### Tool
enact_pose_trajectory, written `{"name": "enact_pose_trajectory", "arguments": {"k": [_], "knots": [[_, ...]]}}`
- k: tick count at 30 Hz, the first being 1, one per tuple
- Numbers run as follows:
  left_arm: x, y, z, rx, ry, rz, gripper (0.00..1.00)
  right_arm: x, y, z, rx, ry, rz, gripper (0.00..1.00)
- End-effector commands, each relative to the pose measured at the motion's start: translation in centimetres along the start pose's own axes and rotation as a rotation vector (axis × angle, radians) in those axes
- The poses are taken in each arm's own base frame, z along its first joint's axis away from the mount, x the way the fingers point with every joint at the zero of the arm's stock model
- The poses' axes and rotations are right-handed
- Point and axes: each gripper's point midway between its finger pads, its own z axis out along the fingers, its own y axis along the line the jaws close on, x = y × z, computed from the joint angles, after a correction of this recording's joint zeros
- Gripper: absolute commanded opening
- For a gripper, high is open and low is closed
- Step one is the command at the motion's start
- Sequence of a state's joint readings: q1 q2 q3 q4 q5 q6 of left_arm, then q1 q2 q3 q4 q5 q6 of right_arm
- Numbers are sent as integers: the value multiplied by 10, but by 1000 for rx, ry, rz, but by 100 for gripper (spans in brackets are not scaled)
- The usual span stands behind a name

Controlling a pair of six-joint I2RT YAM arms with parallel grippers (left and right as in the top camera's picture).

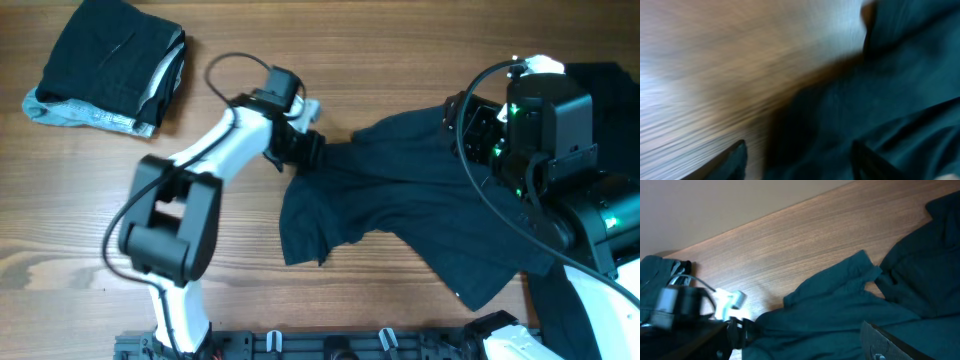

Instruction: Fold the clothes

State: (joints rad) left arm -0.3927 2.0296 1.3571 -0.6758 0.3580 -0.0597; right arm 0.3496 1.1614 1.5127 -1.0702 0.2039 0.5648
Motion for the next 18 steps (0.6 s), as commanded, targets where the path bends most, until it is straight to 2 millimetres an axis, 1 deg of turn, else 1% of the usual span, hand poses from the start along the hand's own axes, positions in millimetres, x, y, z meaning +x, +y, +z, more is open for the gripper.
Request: {"name": "enact_pose_trajectory", "arguments": {"k": [1, 2, 4, 5, 7, 8, 9, 10, 11, 12, 13, 15, 16, 17, 18], "knots": [[14, -7, 23, -13, 61, 61, 16, -2, -4, 1, 24, -8, 13, 84], [14, -7, 19, -15, 61, 59, 4, -2, -5, 1, 26, -6, 12, 84], [12, 13, -2, -106, 61, -12, 4, -2, -5, 1, 27, -4, 12, 84], [14, 31, -21, -181, 72, -44, 4, -2, -5, 2, 28, -3, 10, 84], [24, 75, -64, -359, 80, -122, 4, 1, -5, 5, 37, 13, 7, 84], [30, 101, -89, -442, 68, -198, 4, 4, -6, 9, 46, 27, 4, 85], [36, 121, -110, -471, 53, -259, 4, 6, -7, 11, 54, 39, 1, 85], [38, 129, -120, -457, 37, -297, 4, 8, -7, 15, 61, 50, -2, 85], [38, 132, -128, -413, 17, -333, 24, 9, -7, 18, 67, 59, -5, 84], [37, 129, -132, -347, 2, -344, 35, 10, -7, 22, 71, 65, -6, 84], [37, 130, -133, -340, 0, -344, 41, 10, -7, 24, 73, 68, -6, 85], [36, 131, -134, -341, -5, -332, 42, 11, -6, 27, 78, 76, -8, 85], [30, 131, -135, -339, -31, -326, 42, 11, -7, 27, 78, 75, -9, 84], [16, 126, -134, -298, -81, -309, 42, 10, -6, 27, 76, 73, -8, 85], [-5, 108, -130, -197, -146, -242, 41, 8, -5, 27, 72, 65, -6, 85]]}}
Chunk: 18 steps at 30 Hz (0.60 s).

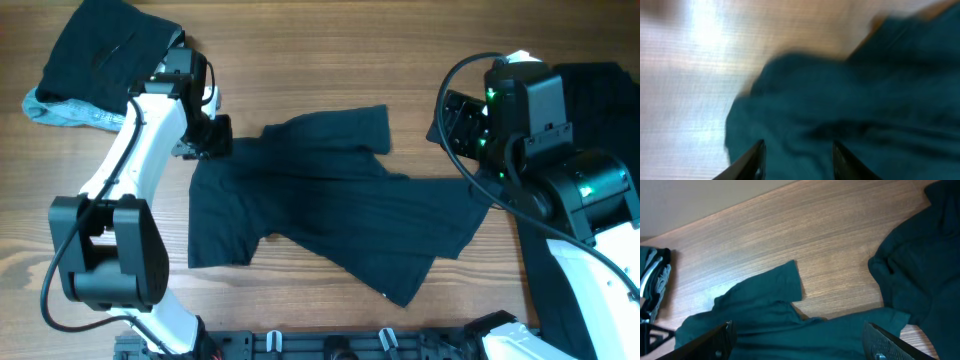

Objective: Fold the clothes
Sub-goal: 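Pull the shirt's shoulders apart with both grippers to spread it flat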

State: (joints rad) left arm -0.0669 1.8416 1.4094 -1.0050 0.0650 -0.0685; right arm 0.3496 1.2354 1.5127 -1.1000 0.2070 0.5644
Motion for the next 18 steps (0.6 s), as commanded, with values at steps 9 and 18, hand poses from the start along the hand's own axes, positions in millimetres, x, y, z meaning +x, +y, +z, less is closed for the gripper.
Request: {"name": "enact_pose_trajectory", "arguments": {"k": [9, 18], "knots": [[-70, -157, 42, 241, -339, 476, 68, -2, 4, 22, 21, 24, 12, 85], [-71, -158, 100, 211, -305, 487, 59, 1, 4, 29, 34, 43, 6, 85]]}}
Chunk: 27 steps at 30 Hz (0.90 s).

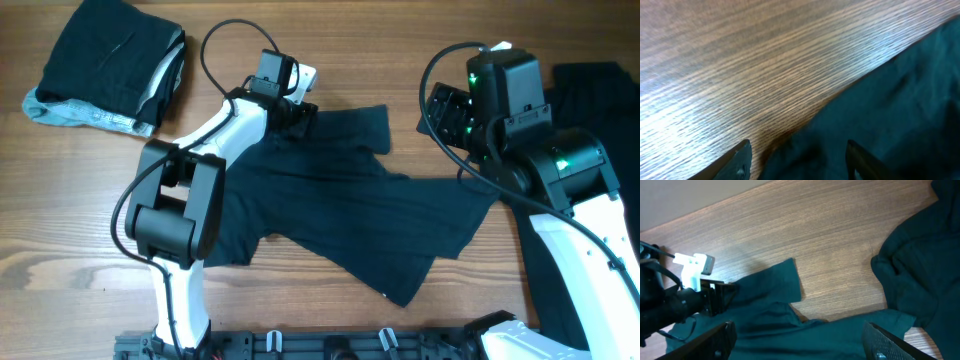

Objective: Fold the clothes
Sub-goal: 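Pull the shirt's shoulders apart with both grippers to spread it flat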

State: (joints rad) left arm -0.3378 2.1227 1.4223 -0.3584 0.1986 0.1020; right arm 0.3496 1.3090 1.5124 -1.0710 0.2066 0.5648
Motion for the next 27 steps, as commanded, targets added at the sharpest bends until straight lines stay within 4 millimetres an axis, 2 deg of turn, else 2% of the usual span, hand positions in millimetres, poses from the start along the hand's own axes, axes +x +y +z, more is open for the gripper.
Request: {"name": "enact_pose_trajectory", "arguments": {"k": [1, 2, 3, 4, 6, 7, 8, 10, 11, 13, 14, 15, 17, 19, 21, 22, 23, 24, 26, 27], "knots": [[15, 5, 15, -15, 51, 9, 53, -1, -1, 3, 10, 5, 15, 85], [19, 5, 15, -15, 66, 6, 40, -1, -1, 3, 10, 4, 15, 85], [19, 6, 15, -17, 65, 4, 19, -2, -1, 3, 9, 1, 13, 85], [19, 11, 14, -40, 64, 3, 4, -3, -1, 3, 10, -4, 14, 85], [10, 40, 8, -181, 31, -53, 4, -3, -1, 3, 9, -5, 14, 85], [-6, 76, -8, -329, -17, -100, 4, -3, -1, 3, 9, -5, 14, 85], [-21, 96, -22, -383, -54, -124, 4, -3, -1, 3, 9, -4, 13, 85], [-61, 138, -63, -439, -176, -243, 4, -2, -1, 5, 15, 3, 11, 85], [-76, 157, -84, -456, -233, -314, 4, 0, -3, 10, 32, 12, 8, 85], [-91, 181, -108, -432, -298, -389, 4, 10, -9, 24, 82, 65, -4, 85], [-93, 184, -110, -405, -308, -396, 6, 17, -12, 35, 108, 104, -11, 85], [-91, 186, -111, -389, -305, -403, 24, 21, -15, 43, 133, 133, -6, 86], [-83, 188, -114, -395, -274, -406, 40, 31, -29, 69, 188, 218, 34, 87], [-84, 182, -132, -396, -273, -400, 61, 38, -39, 94, 189, 302, 49, 87], [-88, 172, -164, -397, -289, -397, 67, 41, -50, 126, 156, 381, 35, 81], [-87, 165, -182, -397, -290, -397, 68, 43, -59, 143, 160, 405, 41, 73], [-83, 157, -201, -396, -284, -398, 69, 44, -66, 159, 160, 423, 49, 66], [-77, 147, -220, -394, -271, -400, 74, 48, -69, 181, 127, 454, 51, 64], [-57, 125, -261, -389, -235, -405, 70, 56, -51, 223, -45, 492, -20, 61], [-50, 113, -274, -360, -221, -404, 68, 60, -53, 241, -46, 492, -23, 61]]}}
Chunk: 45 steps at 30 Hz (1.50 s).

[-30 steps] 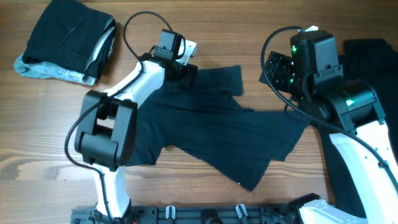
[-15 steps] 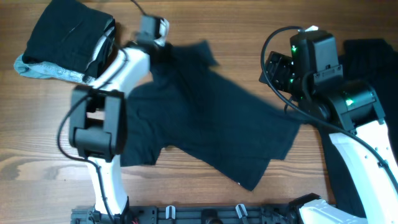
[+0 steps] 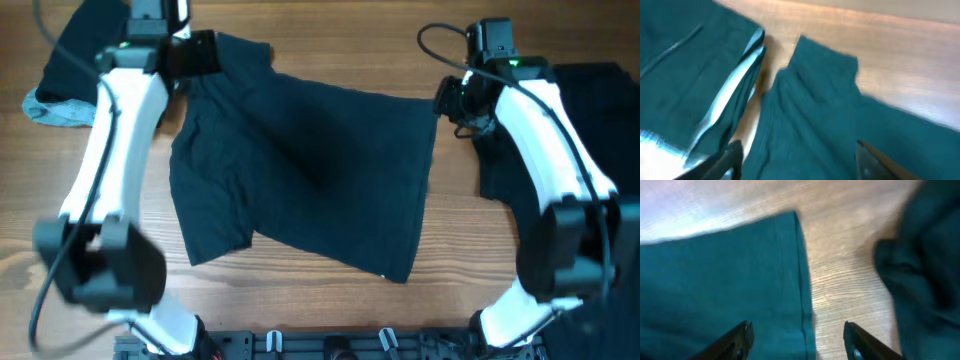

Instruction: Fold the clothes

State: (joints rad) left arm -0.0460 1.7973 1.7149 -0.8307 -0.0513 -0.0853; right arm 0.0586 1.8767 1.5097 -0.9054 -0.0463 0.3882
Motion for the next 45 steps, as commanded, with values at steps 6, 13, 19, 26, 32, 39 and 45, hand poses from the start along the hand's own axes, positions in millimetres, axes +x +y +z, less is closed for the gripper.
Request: {"name": "enact_pose_trajectory", "arguments": {"k": [6, 13, 19, 26, 32, 39, 45], "knots": [[49, -10, -101, 106, 121, 1, 53, 21, 9, 119, -78, 173, -25, 60], [61, -8, -103, 98, 171, 1, 51, -34, -4, 100, -107, 30, 71, 4], [67, 0, -102, 56, 194, 4, 71, -110, -41, 20, -200, -175, 124, 48], [112, 7, -83, 16, 416, -13, 65, -79, -30, -82, -225, -194, 64, 46], [250, 12, -28, -26, 810, -156, 59, -13, -28, -152, -238, -108, 79, 57], [339, 8, 19, 56, 834, -192, 57, 44, -46, -80, -187, 109, 131, 65], [346, 4, 23, 88, 827, -204, 4, 104, -64, -20, -136, 258, 245, 63]]}}
